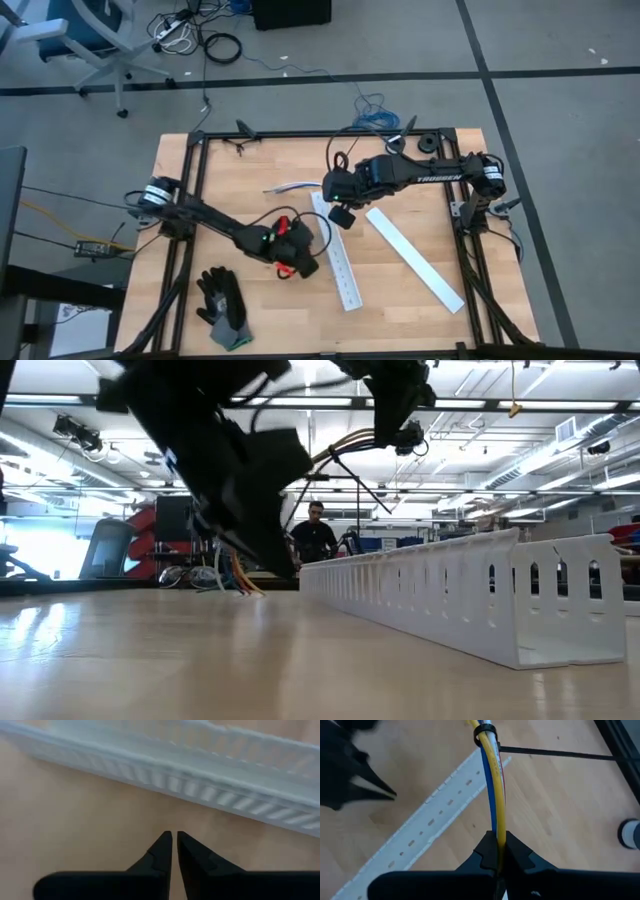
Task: Ziptie cables
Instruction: Put the ziptied cable wires into the white cable duct
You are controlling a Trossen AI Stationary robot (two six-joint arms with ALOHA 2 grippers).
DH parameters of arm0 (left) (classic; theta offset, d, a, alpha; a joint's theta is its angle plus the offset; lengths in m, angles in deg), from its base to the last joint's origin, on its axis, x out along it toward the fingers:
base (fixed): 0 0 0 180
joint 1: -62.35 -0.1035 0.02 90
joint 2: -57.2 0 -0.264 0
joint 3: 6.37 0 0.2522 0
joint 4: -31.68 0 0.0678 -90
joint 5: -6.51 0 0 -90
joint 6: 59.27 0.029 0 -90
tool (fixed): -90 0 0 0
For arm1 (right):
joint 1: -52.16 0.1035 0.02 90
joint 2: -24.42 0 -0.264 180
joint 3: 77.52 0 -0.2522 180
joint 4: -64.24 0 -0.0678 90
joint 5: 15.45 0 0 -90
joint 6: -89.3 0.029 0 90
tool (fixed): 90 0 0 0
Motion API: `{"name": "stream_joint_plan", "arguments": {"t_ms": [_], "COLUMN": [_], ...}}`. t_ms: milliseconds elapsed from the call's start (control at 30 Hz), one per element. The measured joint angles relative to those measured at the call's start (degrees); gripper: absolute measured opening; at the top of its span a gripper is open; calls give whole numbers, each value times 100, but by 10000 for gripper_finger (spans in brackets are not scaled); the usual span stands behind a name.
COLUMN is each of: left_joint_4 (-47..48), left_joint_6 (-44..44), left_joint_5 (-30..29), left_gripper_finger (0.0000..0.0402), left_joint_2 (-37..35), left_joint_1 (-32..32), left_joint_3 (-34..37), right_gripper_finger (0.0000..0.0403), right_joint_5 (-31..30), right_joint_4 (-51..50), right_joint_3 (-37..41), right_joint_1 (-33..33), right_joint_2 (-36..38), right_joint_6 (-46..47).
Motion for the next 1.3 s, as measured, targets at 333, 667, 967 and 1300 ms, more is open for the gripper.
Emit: {"name": "stream_joint_plan", "arguments": {"t_ms": [333,667,967,1300], "left_joint_4": [1069,-1472,-4219,-3680], "left_joint_6": [130,1669,2641,2730], "left_joint_5": [-1657,-1620,363,1137], "left_gripper_finger": [39,23,9,8], "left_joint_2": [-965,-2171,-2323,-2323], "left_joint_1": [443,-454,-1168,-1471], "left_joint_3": [335,2233,3470,3318], "right_gripper_finger": [2,2,2,3], "right_joint_5": [457,1253,1354,1450], "right_joint_4": [100,55,81,409], "right_joint_3": [841,1028,1028,1028], "right_joint_1": [-499,-533,-542,-575], "right_joint_2": [-2,-2,-4,-4], "right_joint_6": [501,811,899,947]}}
